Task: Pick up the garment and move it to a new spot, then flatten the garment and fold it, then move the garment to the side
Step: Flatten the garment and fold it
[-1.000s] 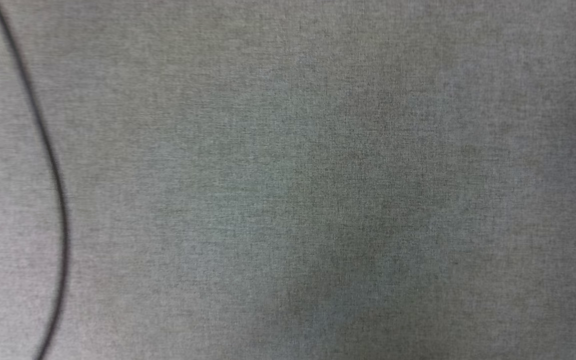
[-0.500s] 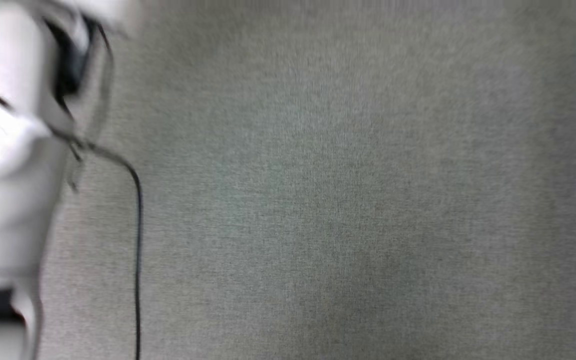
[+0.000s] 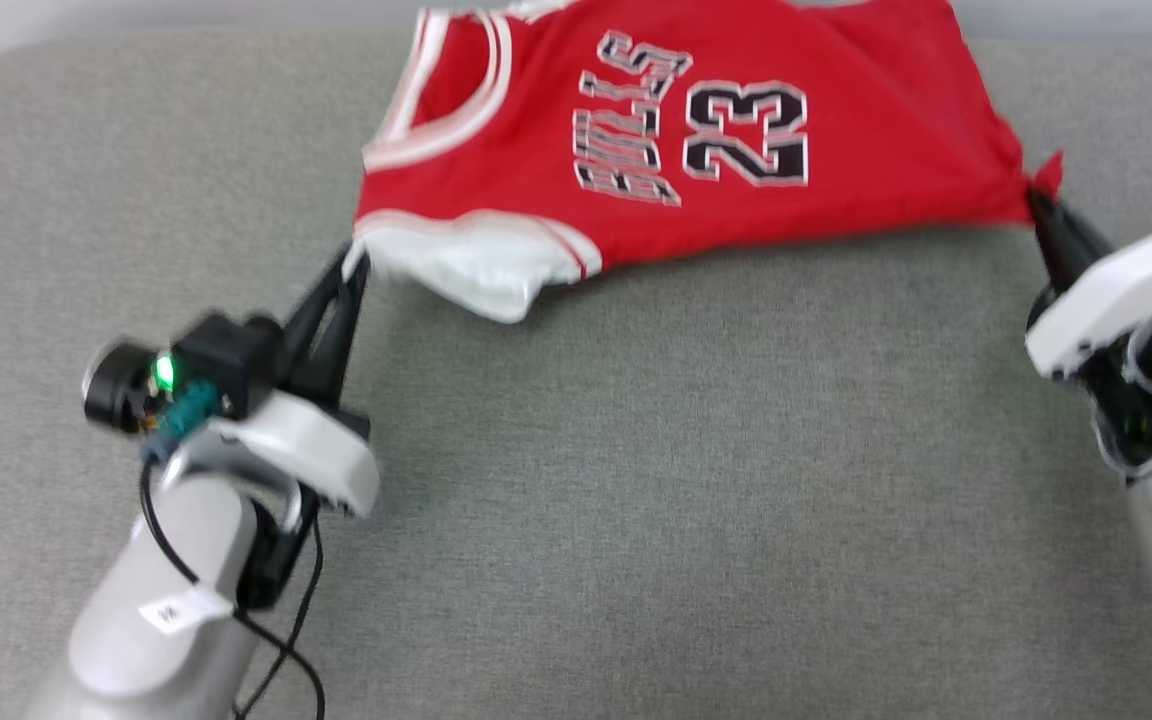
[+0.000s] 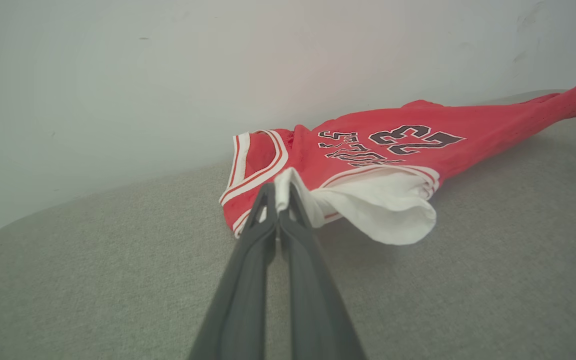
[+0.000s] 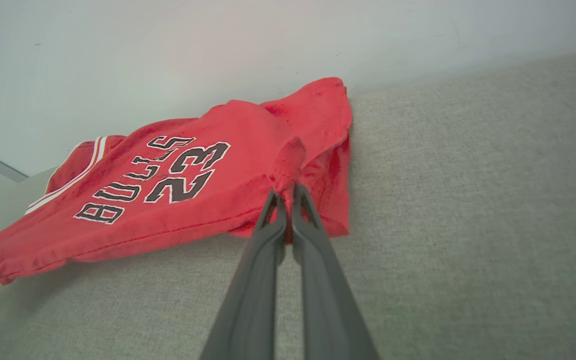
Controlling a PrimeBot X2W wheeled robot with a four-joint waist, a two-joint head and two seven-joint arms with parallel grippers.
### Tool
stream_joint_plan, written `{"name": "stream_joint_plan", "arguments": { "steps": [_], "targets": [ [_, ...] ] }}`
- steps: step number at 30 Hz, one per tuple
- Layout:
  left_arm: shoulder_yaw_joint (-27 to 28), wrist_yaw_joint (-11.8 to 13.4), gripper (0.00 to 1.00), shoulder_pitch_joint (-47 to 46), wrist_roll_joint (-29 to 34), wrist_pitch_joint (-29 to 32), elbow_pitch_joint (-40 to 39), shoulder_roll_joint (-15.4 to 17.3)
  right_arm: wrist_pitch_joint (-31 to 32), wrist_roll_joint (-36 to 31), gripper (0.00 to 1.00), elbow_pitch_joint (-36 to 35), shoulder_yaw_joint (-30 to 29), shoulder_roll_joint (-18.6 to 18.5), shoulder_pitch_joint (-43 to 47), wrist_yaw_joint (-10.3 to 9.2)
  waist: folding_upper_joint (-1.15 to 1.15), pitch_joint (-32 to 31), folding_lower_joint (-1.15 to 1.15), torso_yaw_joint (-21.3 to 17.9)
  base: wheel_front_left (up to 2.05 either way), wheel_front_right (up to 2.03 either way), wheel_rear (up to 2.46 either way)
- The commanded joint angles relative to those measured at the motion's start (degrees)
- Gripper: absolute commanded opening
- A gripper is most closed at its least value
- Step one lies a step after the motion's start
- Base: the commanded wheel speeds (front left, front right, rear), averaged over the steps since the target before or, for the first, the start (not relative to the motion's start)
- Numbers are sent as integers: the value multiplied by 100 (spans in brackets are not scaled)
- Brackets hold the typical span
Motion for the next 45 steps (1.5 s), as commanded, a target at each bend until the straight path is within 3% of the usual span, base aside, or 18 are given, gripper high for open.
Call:
{"name": "stream_joint_plan", "arguments": {
  "steps": [1, 19, 30, 38, 45],
  "targets": [
    [-38, 59, 0, 279, -43, 69, -105, 33, 52, 167, 0, -76, 81, -90, 271, -5, 0, -211, 2, 56, 0, 0, 0],
    [-483, -56, 0, 2671, -614, 1029, -1345, 674, 775, 1231, 0, -483, 494, -732, 2286, -6, 0, -1344, 2, 43, 0, 0, 0],
    [-697, -47, 0, 4097, -1182, 1804, -2584, 1248, 1575, 2047, 0, -1583, 450, -1174, 4100, -5, 0, -1897, 2, 121, 0, 0, 0],
    [-423, 104, 0, 4247, -1290, 1666, -2983, 1444, 1905, 2330, 0, -2610, -125, -1119, 4768, -5, 0, -1885, 2, 86, 0, 0, 0],
    [-294, 61, 0, 3788, -1210, 1674, -3059, 1473, 2145, 2148, 0, -3053, -590, -947, 4634, -5, 0, -1697, 2, 28, 0, 0, 0]
  ]
}}
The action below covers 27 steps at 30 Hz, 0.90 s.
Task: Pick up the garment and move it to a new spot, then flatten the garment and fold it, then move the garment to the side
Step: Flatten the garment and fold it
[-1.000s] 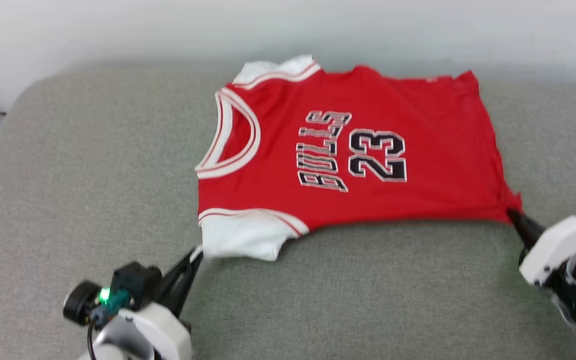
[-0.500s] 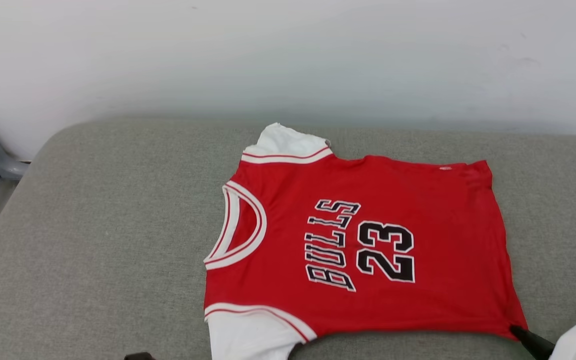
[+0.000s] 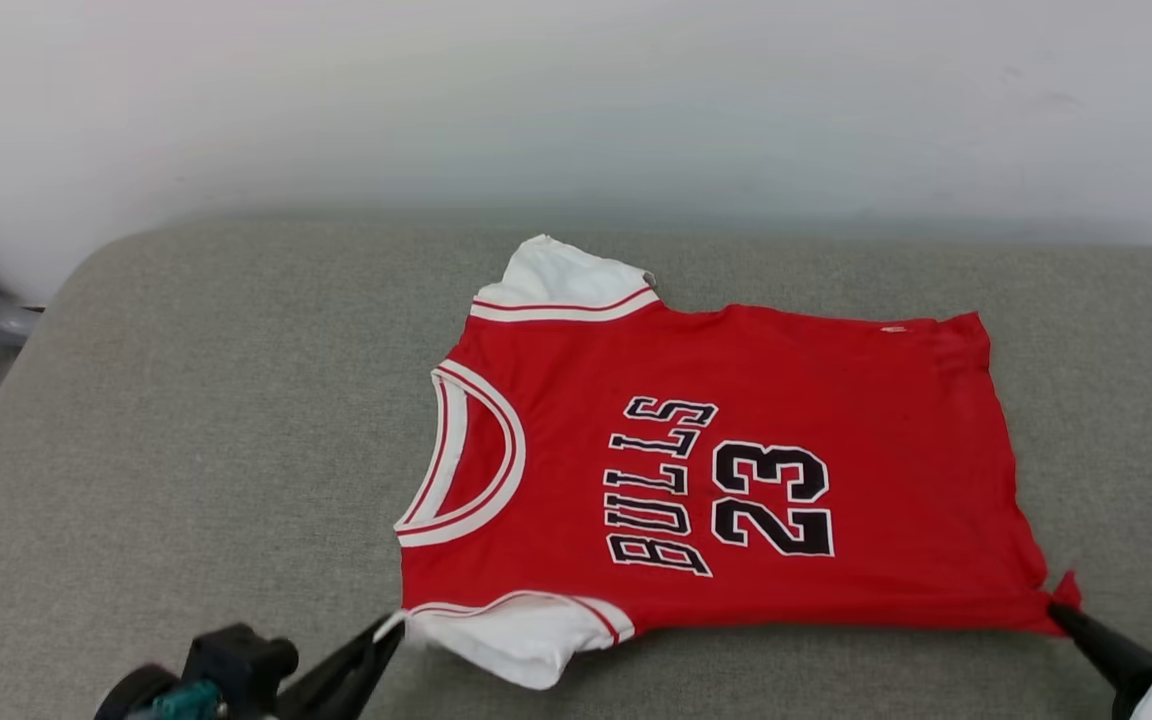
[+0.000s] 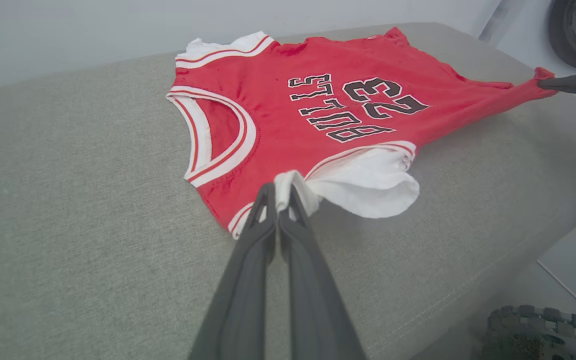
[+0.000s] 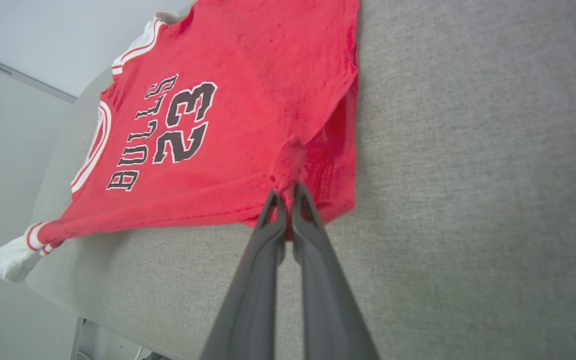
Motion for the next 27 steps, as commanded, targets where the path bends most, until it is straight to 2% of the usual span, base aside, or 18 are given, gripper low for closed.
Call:
{"name": "stream_joint_plan", "arguments": {
  "steps": [1, 9, 18, 27],
  "targets": [
    [42, -32, 0, -170, 46, 19, 2, -3, 60, -79, 0, -83, -93, 47, -145, -5, -1, 105, 0, -21, 0, 0, 0],
    [112, -191, 0, -1156, 97, 118, 278, -126, 492, -529, 0, -372, -434, 382, -718, -5, -1, 680, 0, -87, 0, 0, 0],
    [53, -372, 0, -2145, 139, 130, 1018, -367, 869, -1296, 0, -230, -717, 727, -1446, -5, -1, 1209, 0, -94, 0, 0, 0],
    [-21, -493, 0, -2819, 110, 77, 1876, -532, 1168, -1779, 0, -85, -858, 955, -1837, -5, -1, 1487, 0, -116, 0, 0, 0]
  ]
}}
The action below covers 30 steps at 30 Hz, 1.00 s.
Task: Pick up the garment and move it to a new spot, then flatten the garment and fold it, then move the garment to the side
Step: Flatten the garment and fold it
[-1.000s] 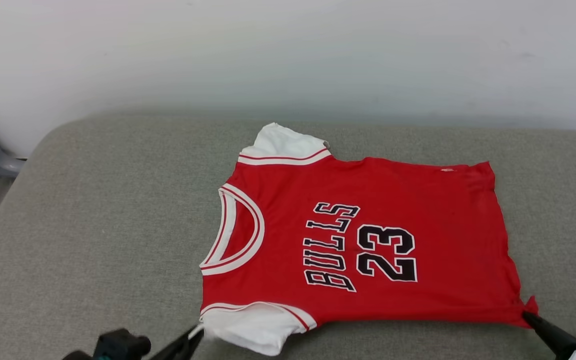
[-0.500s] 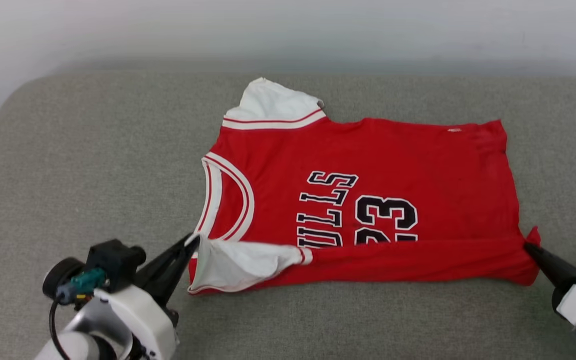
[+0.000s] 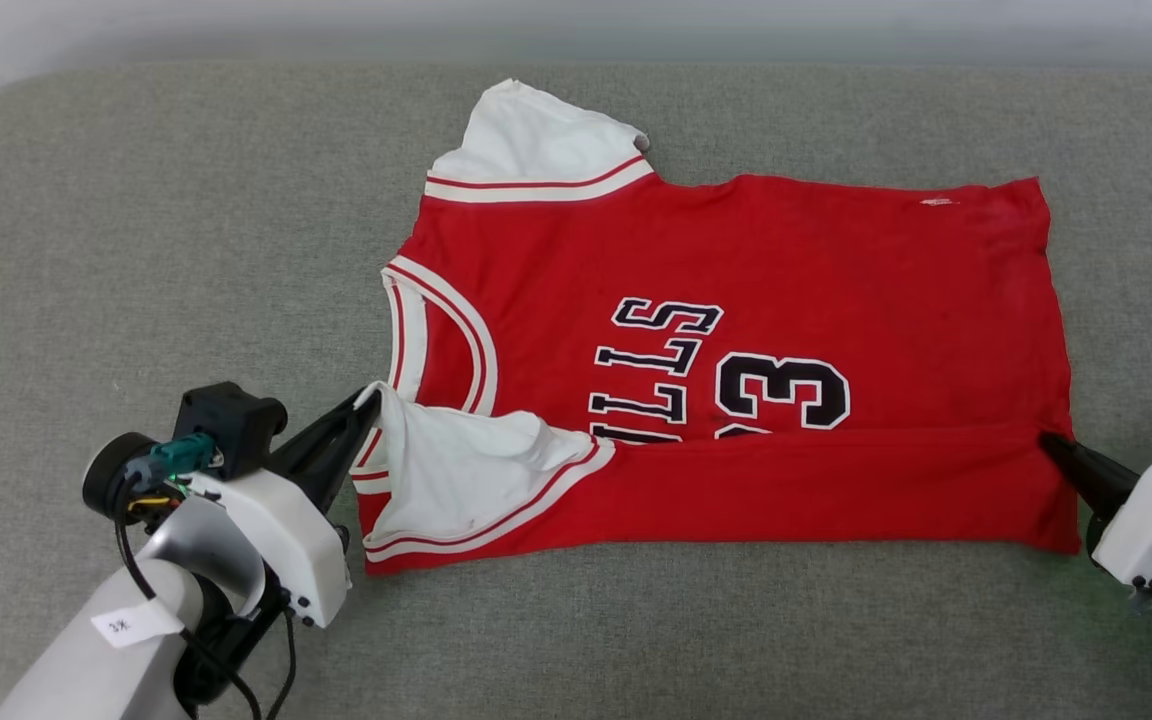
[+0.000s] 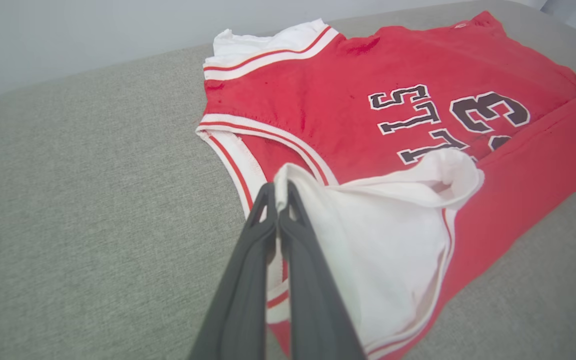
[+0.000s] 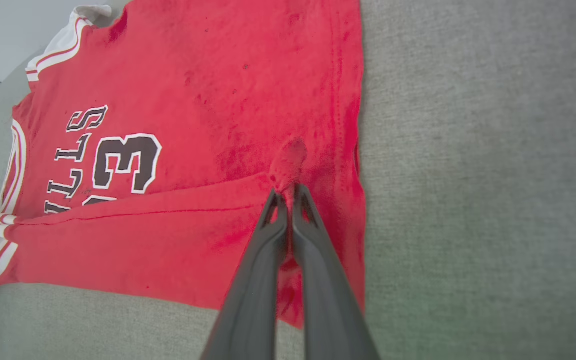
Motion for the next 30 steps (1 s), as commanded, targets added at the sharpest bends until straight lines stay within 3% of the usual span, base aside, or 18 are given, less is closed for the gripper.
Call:
{"name": "stream_joint_plan", "arguments": {
  "steps": [1, 11, 12, 13, 14, 15, 16, 23, 30],
  "targets": [
    [-1, -19, 0, -153, 10, -30, 133, -14, 45, -105, 0, 46, 2, 40, -111, -5, 0, 46, -1, -18, 0, 0, 0],
    [-278, -103, 0, -564, 109, -186, 920, -229, 319, -607, 0, 226, 56, 167, -349, -5, 0, 188, -1, -75, 0, 0, 0],
    [-304, -112, 0, -591, 105, -203, 993, -255, 271, -672, 4, 226, 65, 168, -365, -5, 0, 181, -1, -78, 0, 0, 0],
    [-312, -108, 0, -602, 85, -195, 1083, -285, 216, -704, 93, 215, 84, 182, -388, -5, 0, 164, -1, -79, 0, 0, 0],
    [-324, -103, 38, -624, 116, -226, 1148, -291, 164, -725, 100, 246, 55, 226, -397, -5, 0, 134, -1, -81, 0, 0, 0],
    [-321, -72, 95, -642, 142, -285, 1205, -304, 126, -747, 100, 242, 86, 238, -414, -5, 0, 101, -1, -80, 0, 0, 0],
    [-299, -27, 100, -643, 139, -345, 1268, -328, 90, -744, 100, 248, 93, 246, -430, -5, 0, 57, -1, -80, 0, 0, 0],
    [-120, 241, 100, -435, 20, -725, 1430, -508, -248, -835, 100, 6, 212, 169, -256, -5, 0, -391, -1, -32, 0, 0, 0],
    [93, 752, 100, 103, -222, -728, 880, -615, -249, -1235, 100, -543, 302, 100, 275, -5, 0, -776, -1, 0, 0, 0, 0]
  ]
}}
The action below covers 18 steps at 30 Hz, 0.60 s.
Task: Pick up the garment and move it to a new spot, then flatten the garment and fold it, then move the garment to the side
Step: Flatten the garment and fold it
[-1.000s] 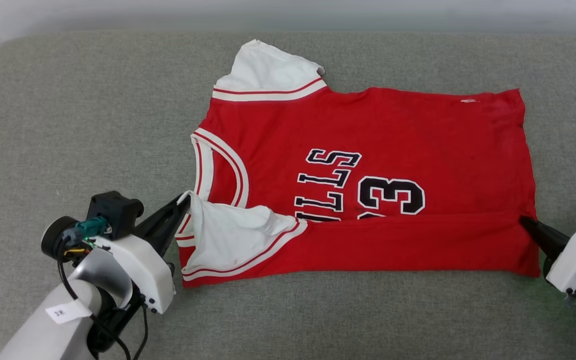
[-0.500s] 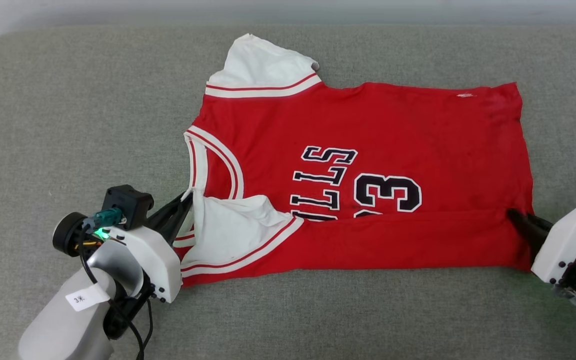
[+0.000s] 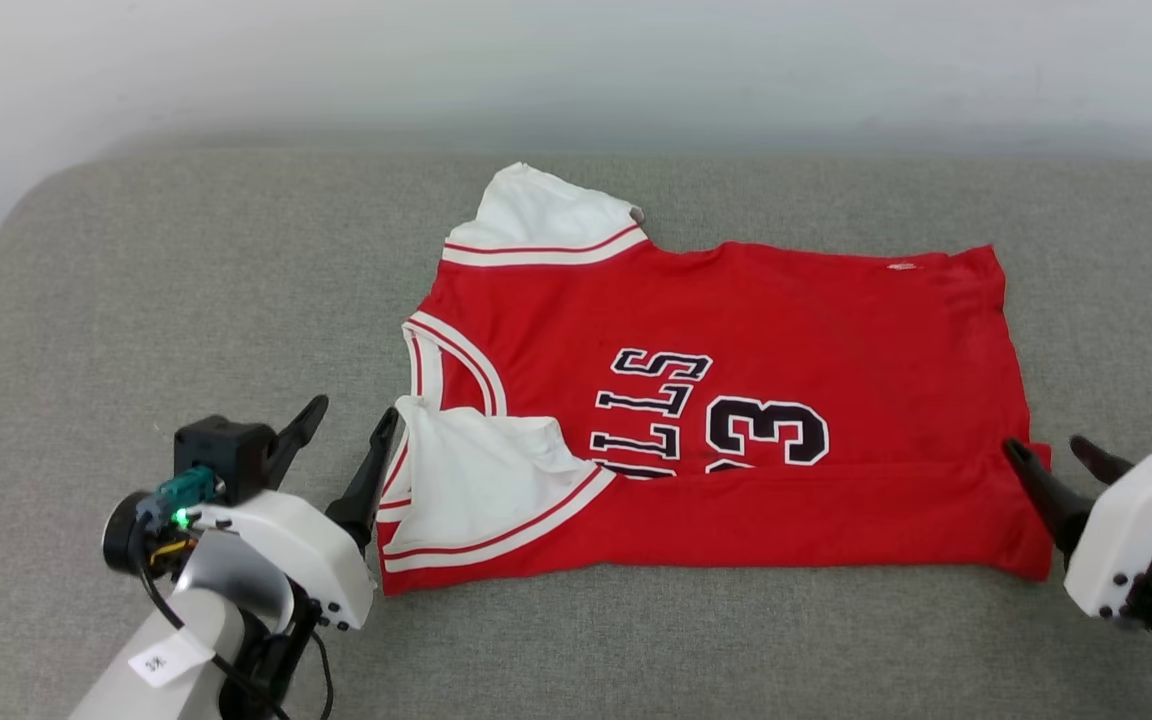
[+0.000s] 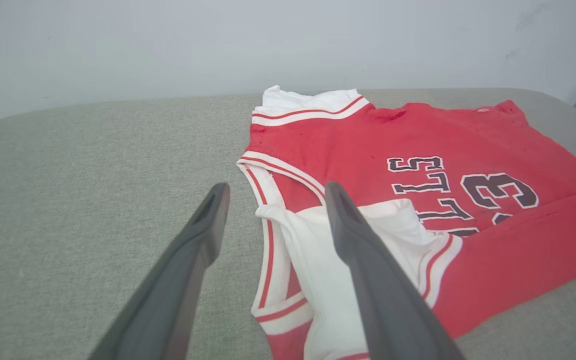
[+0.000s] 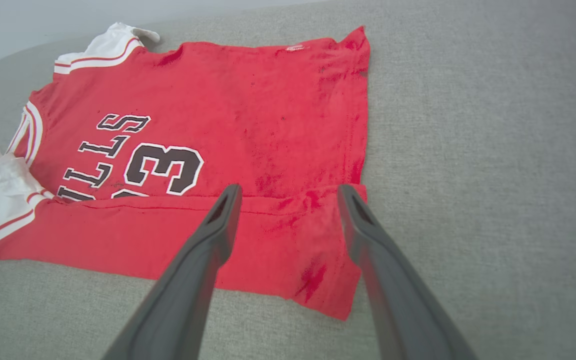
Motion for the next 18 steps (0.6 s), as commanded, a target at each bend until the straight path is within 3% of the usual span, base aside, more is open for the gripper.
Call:
{"name": "stream_joint_plan", "arguments": {
  "steps": [1, 4, 11, 18],
  "targets": [
    [62, 195, 100, 236, -41, 52, -226, -10, 130, -179, 100, -125, -87, 29, 210, -5, 0, -134, 1, 17, 0, 0, 0],
    [91, 404, 100, 585, -232, 267, -637, -68, 398, -452, 100, -364, -267, 186, 419, -5, 0, -190, 1, 16, 0, 0, 0],
    [30, 951, 100, 1241, -255, 930, -1440, 216, 1110, -1103, 100, -1046, -507, 424, 813, -5, 0, -140, 1, -41, 0, 0, 0],
    [-153, 1217, 100, 1381, -179, 1511, -1726, 365, 1523, -1349, 100, -1438, -637, 584, 952, -5, 0, 102, 1, -112, 0, 0, 0]
  ]
}}
